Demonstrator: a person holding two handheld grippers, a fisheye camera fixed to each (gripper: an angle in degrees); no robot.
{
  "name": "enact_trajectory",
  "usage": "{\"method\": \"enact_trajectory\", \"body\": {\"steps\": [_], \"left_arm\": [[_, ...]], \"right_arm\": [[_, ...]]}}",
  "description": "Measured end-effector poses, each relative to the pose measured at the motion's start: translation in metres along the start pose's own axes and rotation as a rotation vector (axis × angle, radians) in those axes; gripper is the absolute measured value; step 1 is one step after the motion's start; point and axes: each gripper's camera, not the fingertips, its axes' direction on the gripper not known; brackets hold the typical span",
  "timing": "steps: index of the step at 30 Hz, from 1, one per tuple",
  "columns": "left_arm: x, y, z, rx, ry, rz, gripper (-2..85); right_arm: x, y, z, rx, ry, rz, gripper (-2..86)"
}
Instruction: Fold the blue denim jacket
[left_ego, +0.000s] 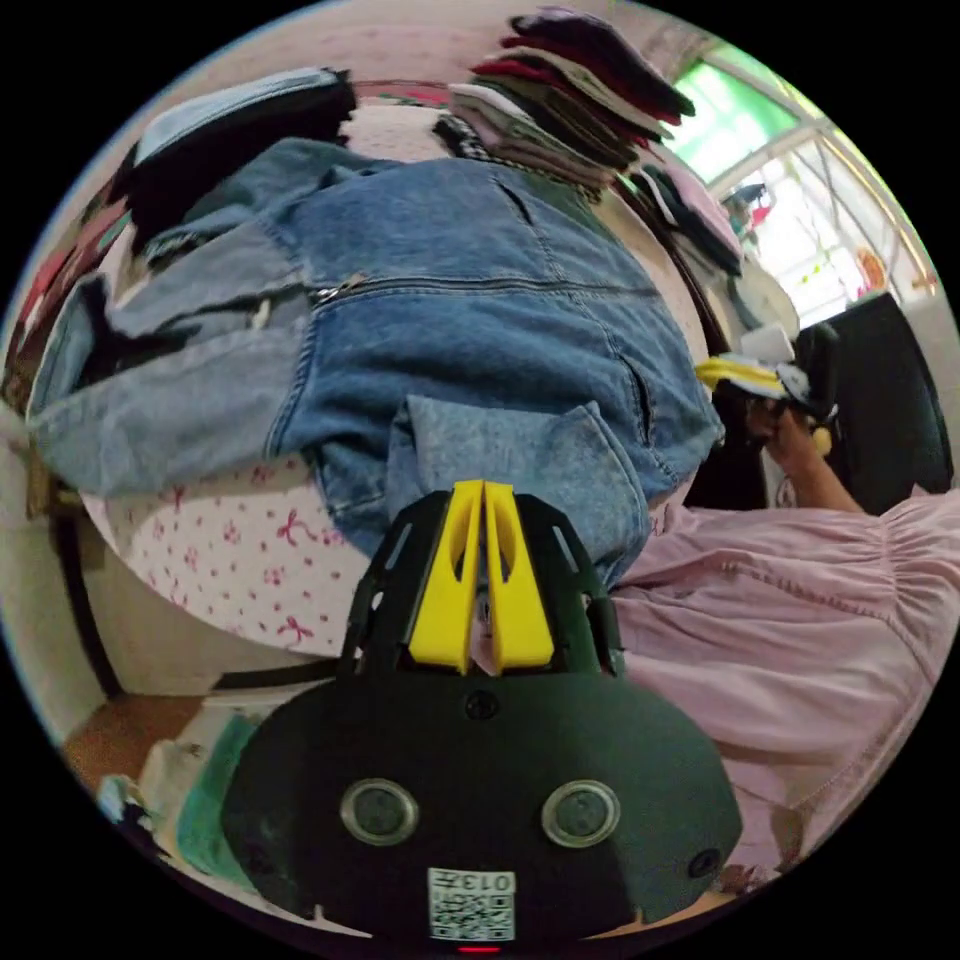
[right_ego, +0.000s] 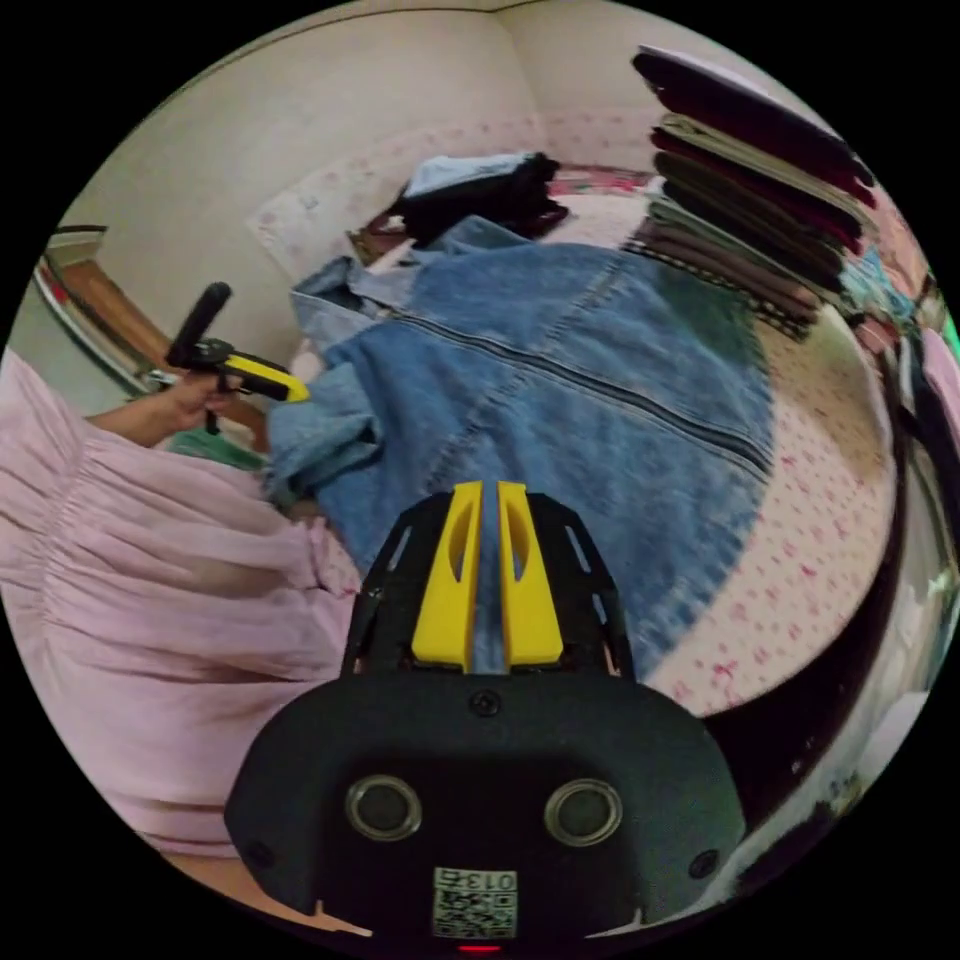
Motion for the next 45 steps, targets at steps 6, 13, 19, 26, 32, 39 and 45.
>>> {"method": "enact_trajectory", "body": {"steps": [6, 13, 19, 26, 32, 39, 45], "left_arm": [[-0.055, 0.048, -0.024, 0.128, 0.086, -0.212, 8.4], [-0.062, 0.058, -0.017, 0.075, 0.062, -0.061, 9.9], [-0.057, 0.053, -0.016, -0.047, 0.049, 0.132, 2.5], [-0.066, 0.103, -0.026, -0.269, 0.152, 0.341, 0.4], [-0.129, 0.131, -0.054, -0.125, 0.333, 0.126, 1.7], [-0.176, 0.143, -0.075, 0.153, 0.327, -0.131, 15.0], [-0.151, 0.132, -0.013, 0.023, 0.506, -0.216, 19.2]], "right_arm": [[-0.100, -0.060, 0.057, -0.079, -0.154, -0.289, 11.0], [-0.142, -0.096, 0.115, -0.246, -0.211, -0.288, 7.2], [-0.186, -0.089, 0.125, -0.404, -0.334, -0.421, 0.8], [-0.223, -0.056, 0.089, -0.413, -0.431, -0.524, 0.6], [-0.149, -0.018, 0.029, -0.115, -0.302, -0.082, 3.3], [-0.099, 0.051, -0.025, -0.052, 0.196, 0.207, 12.1], [-0.139, 0.056, 0.000, -0.132, 0.374, 0.007, 14.3]]}}
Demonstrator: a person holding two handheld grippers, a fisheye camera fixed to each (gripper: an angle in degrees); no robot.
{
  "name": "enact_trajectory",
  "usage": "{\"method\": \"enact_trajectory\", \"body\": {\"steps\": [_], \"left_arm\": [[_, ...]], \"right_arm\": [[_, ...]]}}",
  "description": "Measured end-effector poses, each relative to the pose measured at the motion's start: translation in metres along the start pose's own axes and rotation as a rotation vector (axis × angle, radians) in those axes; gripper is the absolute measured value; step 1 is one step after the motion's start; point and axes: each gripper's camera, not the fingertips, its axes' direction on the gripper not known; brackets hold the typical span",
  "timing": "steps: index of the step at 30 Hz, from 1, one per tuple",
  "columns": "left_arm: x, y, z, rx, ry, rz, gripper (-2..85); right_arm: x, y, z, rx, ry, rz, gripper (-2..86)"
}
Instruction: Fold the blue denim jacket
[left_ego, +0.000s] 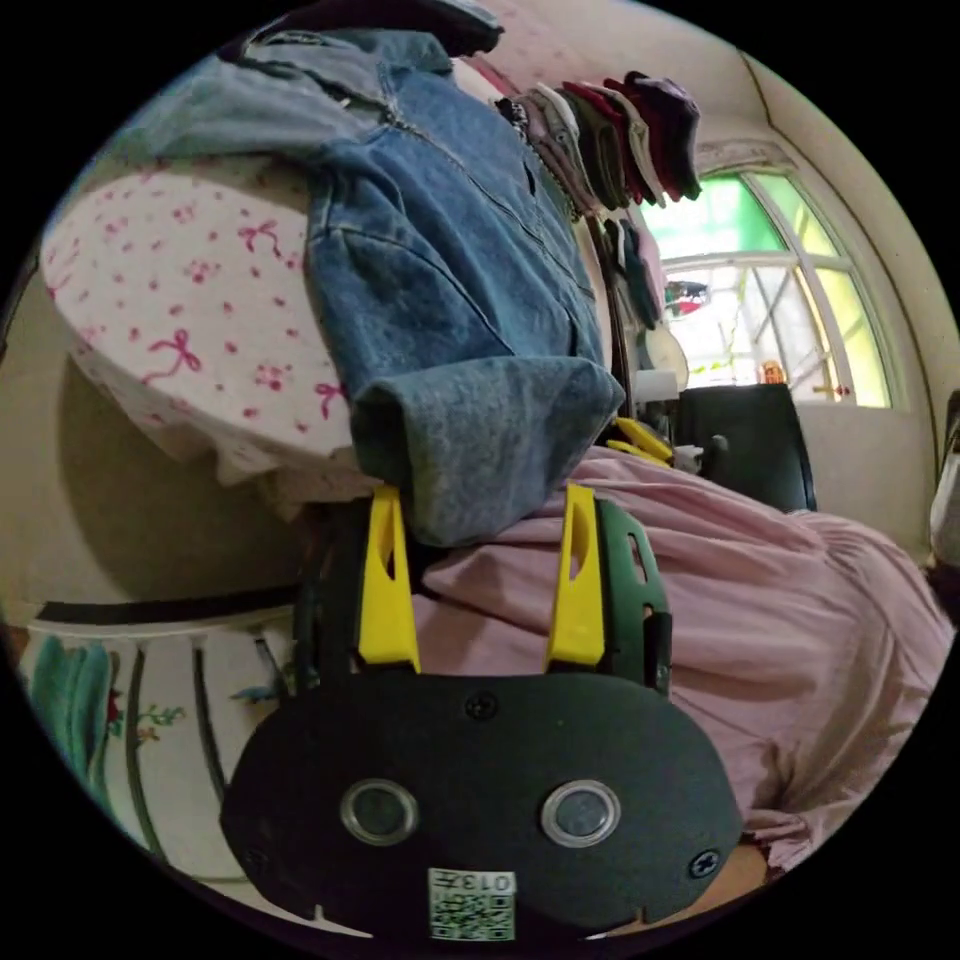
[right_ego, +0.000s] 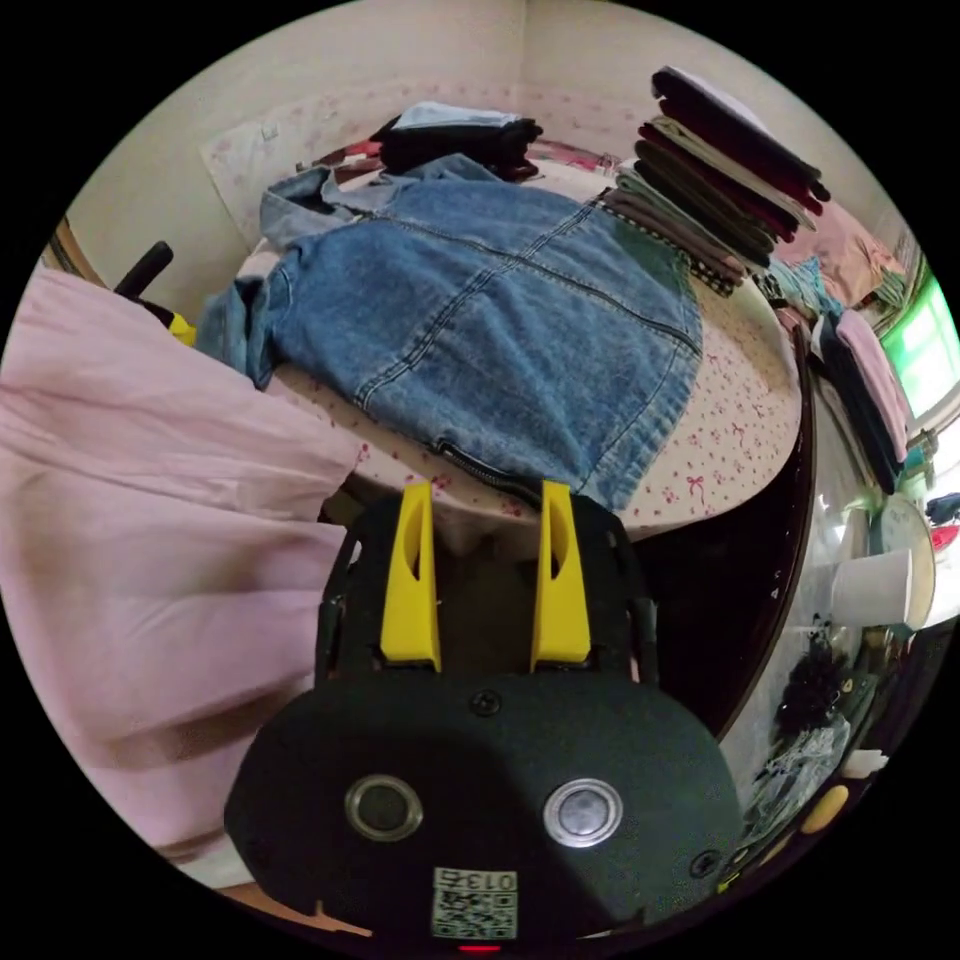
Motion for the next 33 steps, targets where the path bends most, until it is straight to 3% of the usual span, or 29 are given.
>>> {"method": "enact_trajectory", "body": {"steps": [4, 8, 12, 15, 17, 20, 22, 26, 33], "left_arm": [[0.005, -0.007, 0.002, -0.051, -0.156, -0.080, 10.0], [0.026, -0.011, -0.022, -0.078, -0.122, -0.033, 3.1], [0.062, -0.020, -0.050, -0.005, -0.060, 0.092, 1.7], [0.086, -0.032, -0.081, 0.146, -0.026, 0.168, 1.3], [0.093, -0.039, -0.106, 0.300, 0.037, 0.202, 1.1], [0.082, -0.047, -0.115, 0.396, 0.072, 0.159, 1.0], [0.070, -0.053, -0.110, 0.416, 0.054, 0.087, 1.0], [0.073, -0.088, -0.094, 0.459, 0.031, 0.048, 1.2], [0.130, -0.121, -0.096, 0.430, -0.135, 0.237, 3.5]], "right_arm": [[-0.007, -0.005, 0.011, 0.000, 0.088, 0.026, 13.5], [-0.006, -0.012, 0.015, -0.025, 0.112, -0.035, 13.0], [0.002, -0.018, -0.003, 0.043, 0.051, 0.012, 14.4], [-0.005, -0.020, -0.012, 0.098, 0.133, -0.021, 15.8], [-0.008, -0.023, -0.006, 0.074, 0.140, -0.063, 16.4], [-0.010, -0.027, 0.007, 0.024, 0.173, -0.112, 15.7], [-0.003, -0.034, 0.008, 0.037, 0.247, -0.102, 14.2], [0.025, -0.056, 0.010, 0.039, 0.196, -0.007, 13.2], [0.057, -0.113, -0.019, 0.075, 0.100, 0.038, 4.3]]}}
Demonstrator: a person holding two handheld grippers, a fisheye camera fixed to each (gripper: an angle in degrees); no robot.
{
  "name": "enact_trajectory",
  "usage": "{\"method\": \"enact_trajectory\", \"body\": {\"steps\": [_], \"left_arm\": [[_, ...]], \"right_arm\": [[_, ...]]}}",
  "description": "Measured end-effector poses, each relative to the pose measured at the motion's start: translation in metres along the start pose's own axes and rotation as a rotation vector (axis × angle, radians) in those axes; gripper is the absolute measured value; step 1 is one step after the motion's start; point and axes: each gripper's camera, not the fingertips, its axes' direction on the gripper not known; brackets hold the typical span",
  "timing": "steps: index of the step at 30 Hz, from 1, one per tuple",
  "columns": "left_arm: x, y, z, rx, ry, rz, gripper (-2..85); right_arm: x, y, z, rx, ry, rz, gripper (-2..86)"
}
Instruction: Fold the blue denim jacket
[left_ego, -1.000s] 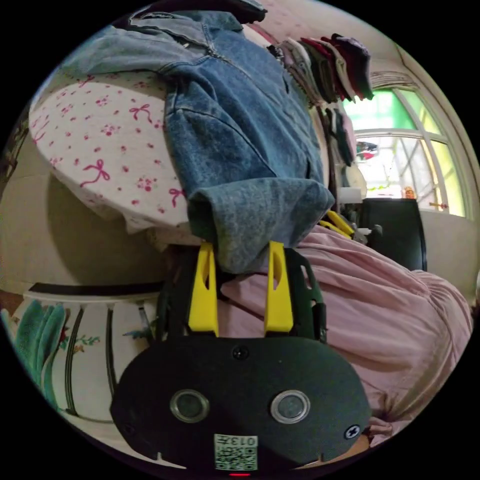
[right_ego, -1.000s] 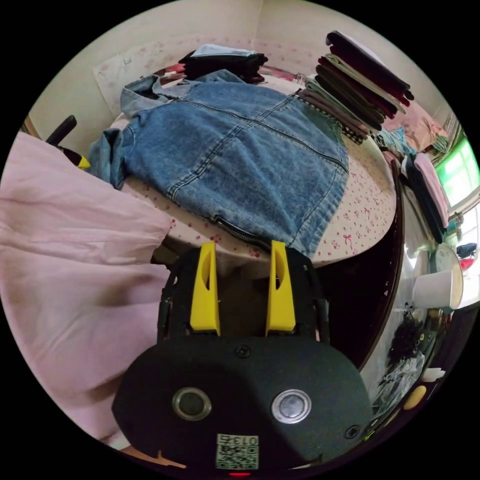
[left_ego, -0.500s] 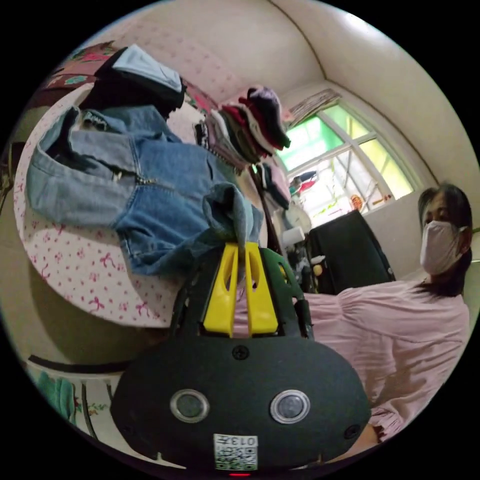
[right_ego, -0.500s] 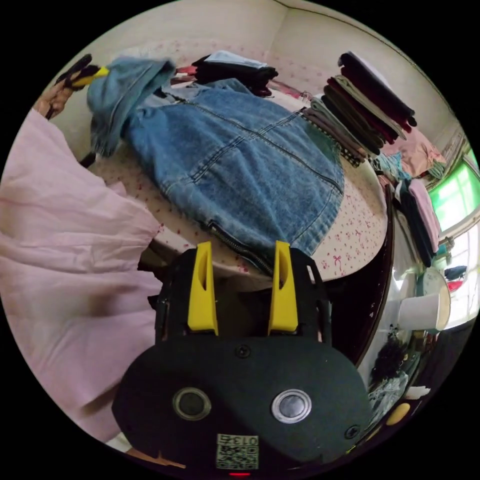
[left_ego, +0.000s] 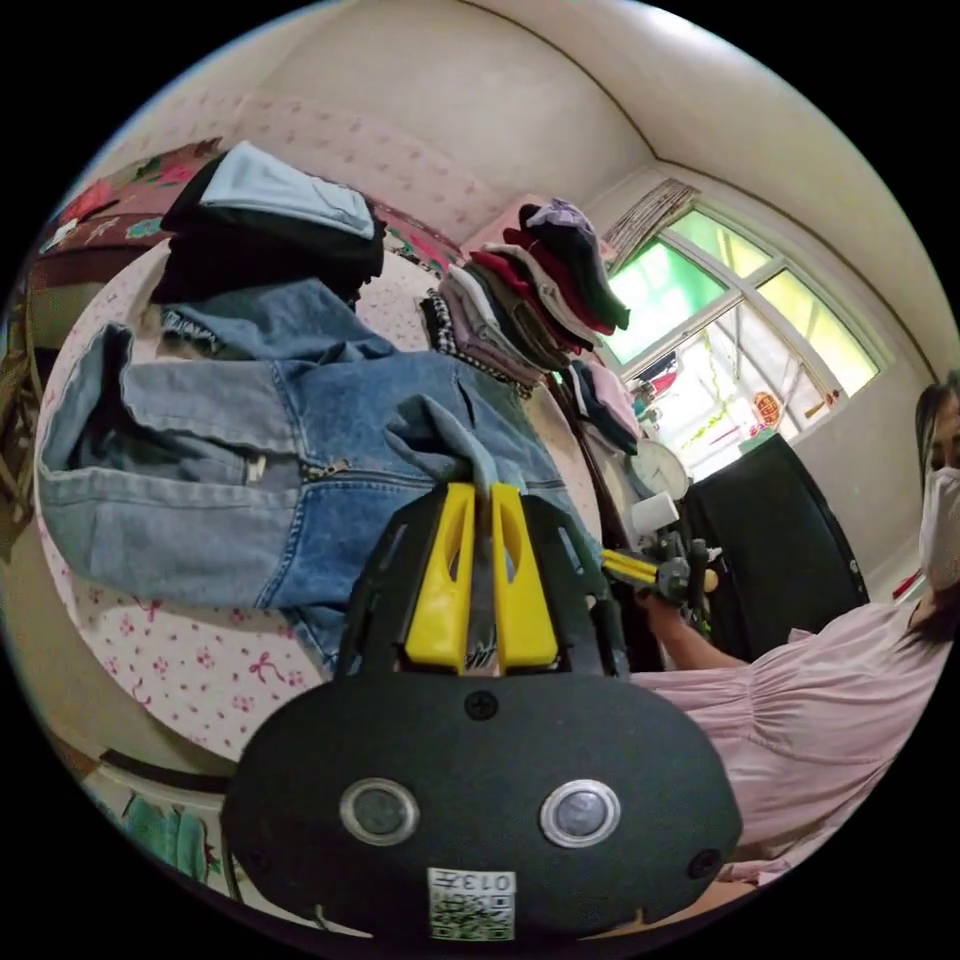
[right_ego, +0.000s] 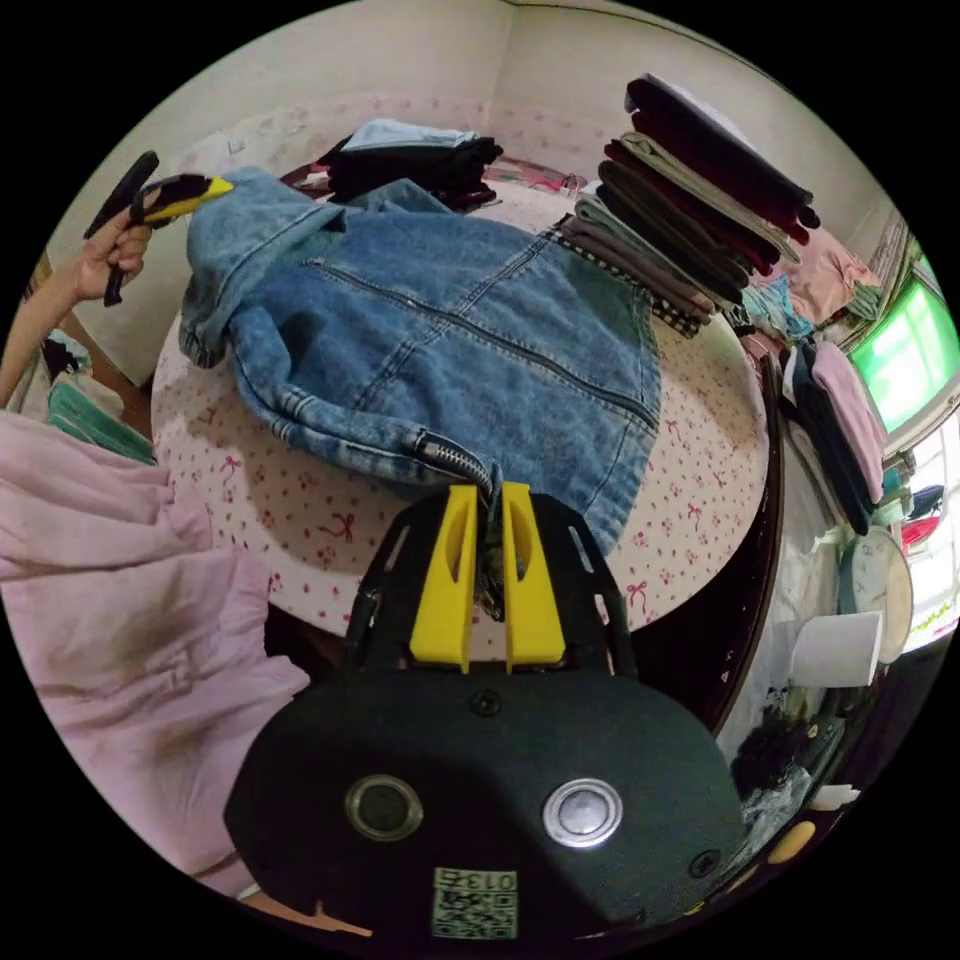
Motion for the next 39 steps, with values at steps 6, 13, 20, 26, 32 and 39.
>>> {"method": "enact_trajectory", "body": {"steps": [6, 13, 20, 26, 32, 39], "left_arm": [[-0.003, 0.065, 0.000, -0.151, -0.133, -0.005, 11.3], [0.060, 0.097, 0.060, -0.421, -0.512, 0.335, 14.9], [0.086, 0.108, 0.090, -0.534, -0.646, 0.502, 12.7], [0.096, 0.070, 0.041, -0.353, -0.523, 0.376, 3.4], [0.121, 0.032, -0.055, 0.075, -0.397, 0.244, 1.8], [0.232, 0.005, -0.189, 0.528, -0.389, 0.436, 1.3]], "right_arm": [[0.017, -0.011, 0.011, -0.034, -0.079, 0.063, 3.3], [0.018, -0.023, 0.011, -0.053, -0.074, 0.045, 5.8], [0.001, -0.034, 0.011, -0.082, 0.006, -0.040, 6.9], [0.000, -0.059, -0.012, -0.067, 0.057, -0.006, 4.2], [0.017, -0.112, -0.101, 0.231, 0.175, 0.058, 3.4], [0.011, -0.171, -0.262, 0.660, 0.381, 0.010, 3.2]]}}
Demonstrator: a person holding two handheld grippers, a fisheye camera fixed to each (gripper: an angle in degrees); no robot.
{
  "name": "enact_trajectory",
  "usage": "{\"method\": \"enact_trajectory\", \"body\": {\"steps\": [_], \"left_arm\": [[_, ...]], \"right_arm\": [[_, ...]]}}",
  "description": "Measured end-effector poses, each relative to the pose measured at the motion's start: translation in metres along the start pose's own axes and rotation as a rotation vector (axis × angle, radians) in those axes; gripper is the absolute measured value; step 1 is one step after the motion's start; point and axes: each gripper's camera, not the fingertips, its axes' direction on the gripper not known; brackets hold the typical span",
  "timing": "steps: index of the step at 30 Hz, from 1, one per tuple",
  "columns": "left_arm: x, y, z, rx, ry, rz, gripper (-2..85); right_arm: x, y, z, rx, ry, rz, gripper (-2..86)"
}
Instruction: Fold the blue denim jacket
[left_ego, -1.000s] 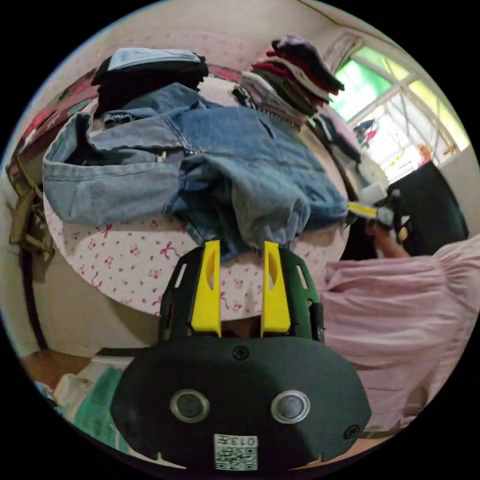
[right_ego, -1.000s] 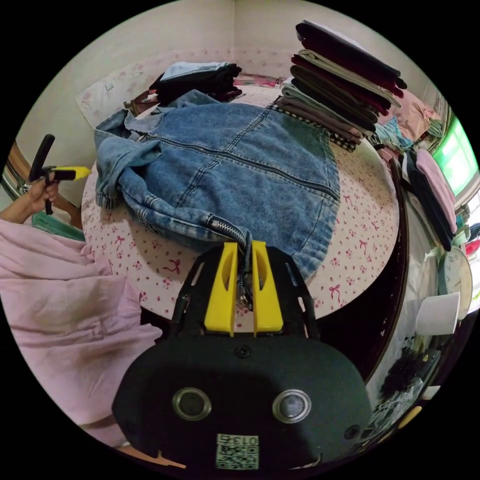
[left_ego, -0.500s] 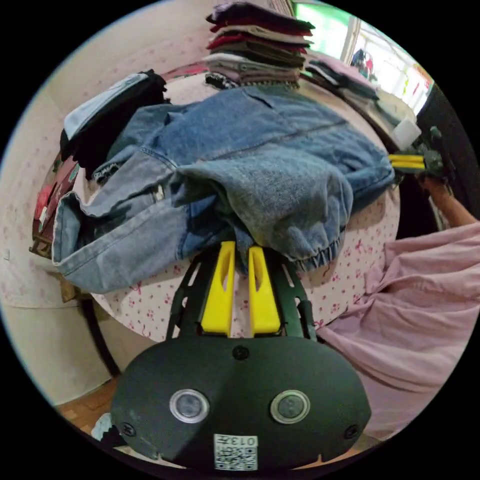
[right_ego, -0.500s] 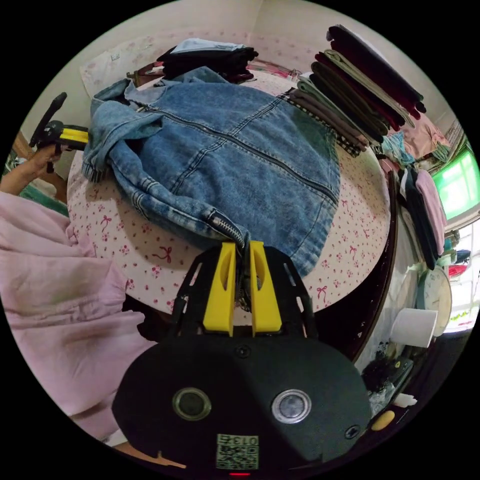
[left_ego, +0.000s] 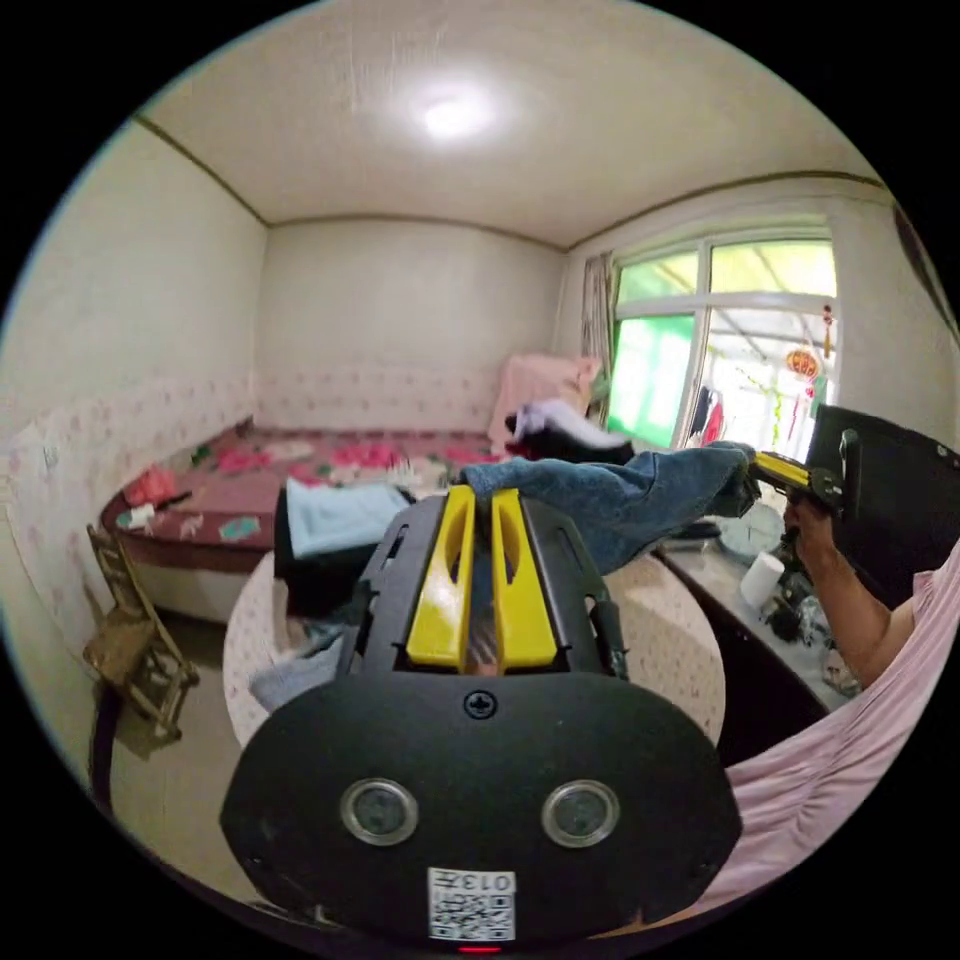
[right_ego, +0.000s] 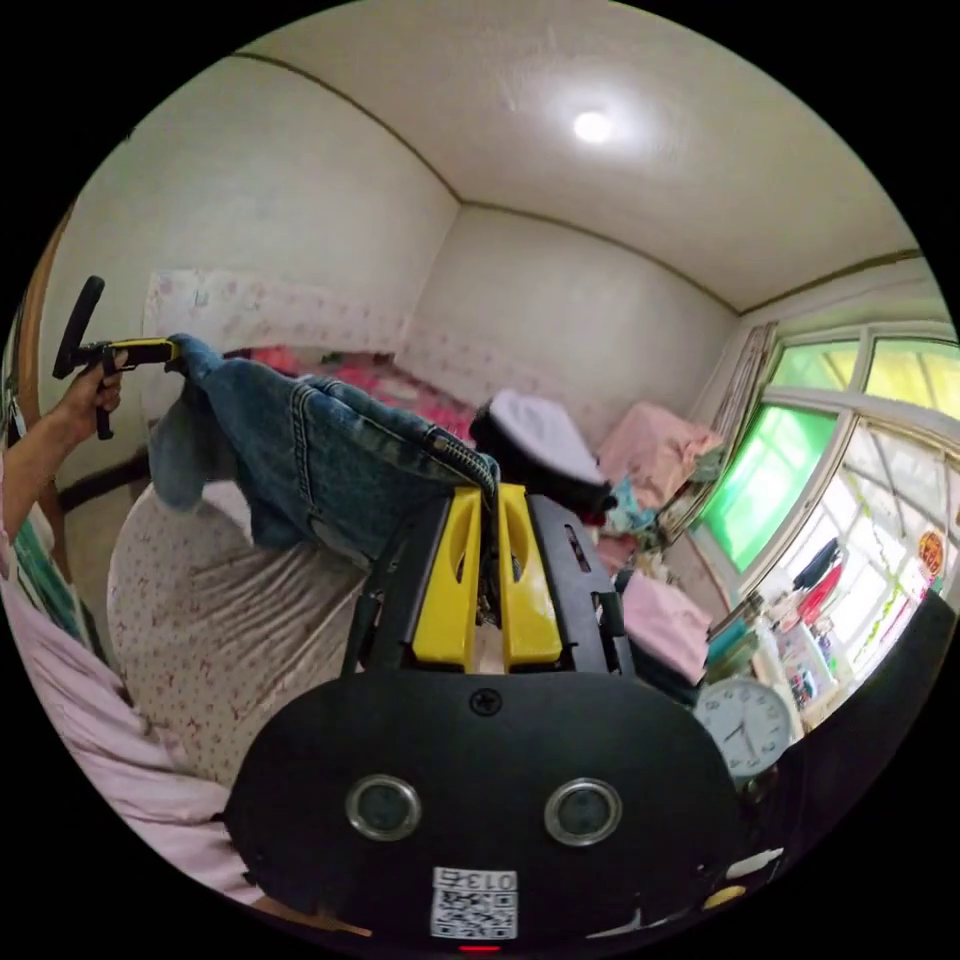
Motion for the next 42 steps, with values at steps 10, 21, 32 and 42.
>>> {"method": "enact_trajectory", "body": {"steps": [10, 21, 32, 42], "left_arm": [[0.091, -0.097, -0.236, 0.589, -0.144, 0.375, 1.3], [0.075, -0.109, -0.095, 0.123, -0.052, 0.358, 1.8], [0.053, 0.091, 0.233, -0.654, 0.026, 0.327, 1.4], [0.074, 0.180, 0.231, -0.816, 0.167, 0.308, 1.2]], "right_arm": [[0.003, -0.099, -0.164, 0.472, 0.249, -0.163, 2.7], [0.007, -0.070, 0.002, 0.154, 0.032, -0.093, 2.9], [-0.056, 0.107, 0.405, -0.597, -0.298, -0.030, 3.8], [-0.082, 0.186, 0.470, -0.707, -0.611, 0.034, 7.5]]}}
